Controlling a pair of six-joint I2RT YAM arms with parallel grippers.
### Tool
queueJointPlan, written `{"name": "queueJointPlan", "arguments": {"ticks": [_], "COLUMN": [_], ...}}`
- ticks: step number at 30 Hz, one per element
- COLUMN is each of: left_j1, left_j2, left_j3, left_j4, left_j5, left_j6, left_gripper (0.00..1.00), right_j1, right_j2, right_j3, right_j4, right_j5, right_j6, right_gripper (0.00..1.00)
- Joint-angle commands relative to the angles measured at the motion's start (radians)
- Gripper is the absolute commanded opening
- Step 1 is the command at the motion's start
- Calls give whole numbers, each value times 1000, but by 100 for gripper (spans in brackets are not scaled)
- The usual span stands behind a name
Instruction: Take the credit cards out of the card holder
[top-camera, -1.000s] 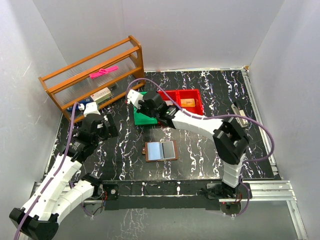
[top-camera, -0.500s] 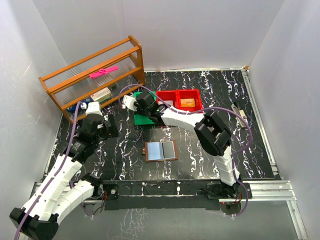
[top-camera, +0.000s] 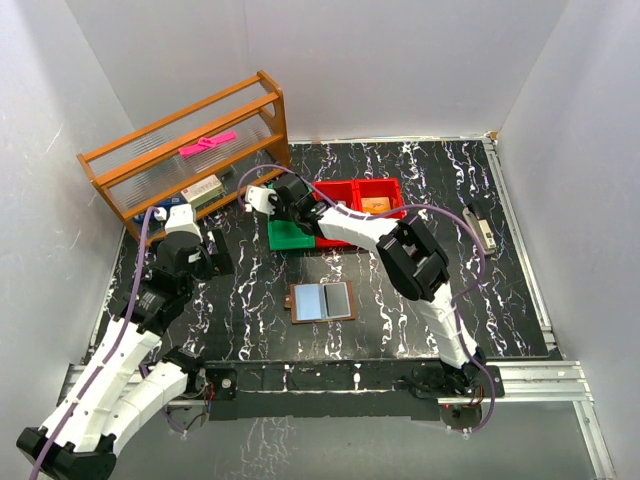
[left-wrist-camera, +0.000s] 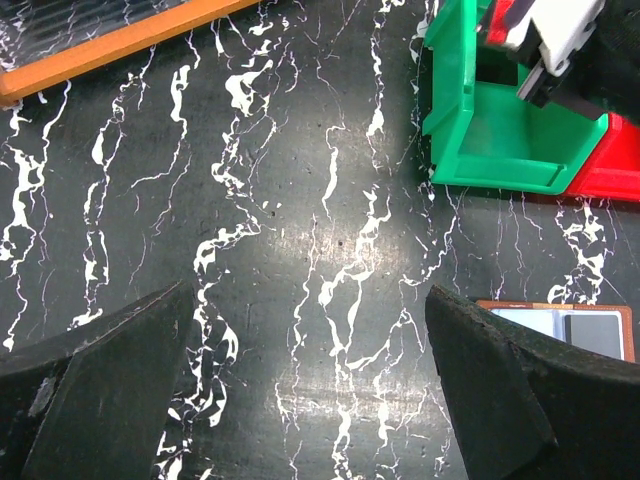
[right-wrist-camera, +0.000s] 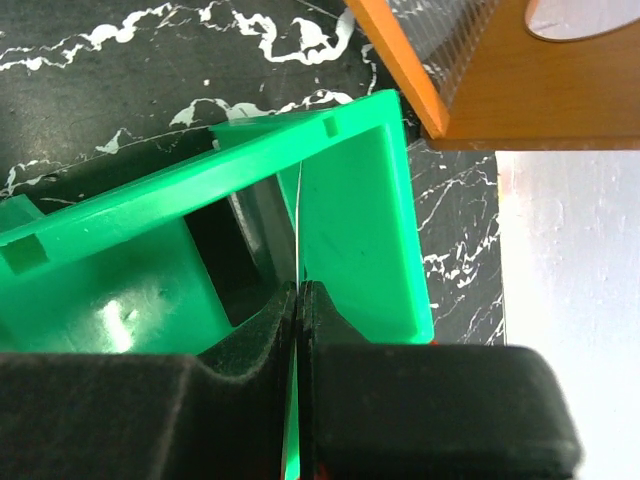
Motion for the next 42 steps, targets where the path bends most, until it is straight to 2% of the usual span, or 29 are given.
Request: {"name": "queueJointPlan", "arguments": {"ticks": [1,4,9,15,17,28,35,38,42], "left_j1": [5,6,6,5,5,5,5,5,5], "left_j2": [-16,-22,-15,-15,-14,-3,3,2,-1], "left_j3": [-9,-11,-10,-10,-11,-11,-9,-10,-11], "left_j4": [15,17,15,14,14,13,14,13,14], "left_j5": [-11,-11,-7,-8,-8,-4,-2,-2,-2], "left_j6": [17,17,19,19,19,20,22,22,22], "left_gripper": [99,99,99,99,99,99,99,99,99], "right_j1": [3,3,3,3,2,-13,-13,-14,-19], "right_j2": [31,49,57,42,32,17,-12,-61,-135], "right_j3": [51,45,37,5,-9,-24,-5,-25,-64], "right_j4": [57,90,112,107,93,87,104,150,185], "right_j5": [-17,-7,7,0,-14,-11,-31,-40,-91], "right_j6": [-65,-105,-126,-121,-115,-128,13,168,456], "right_gripper": [2,3,15,19,26,32,40,42,45]}}
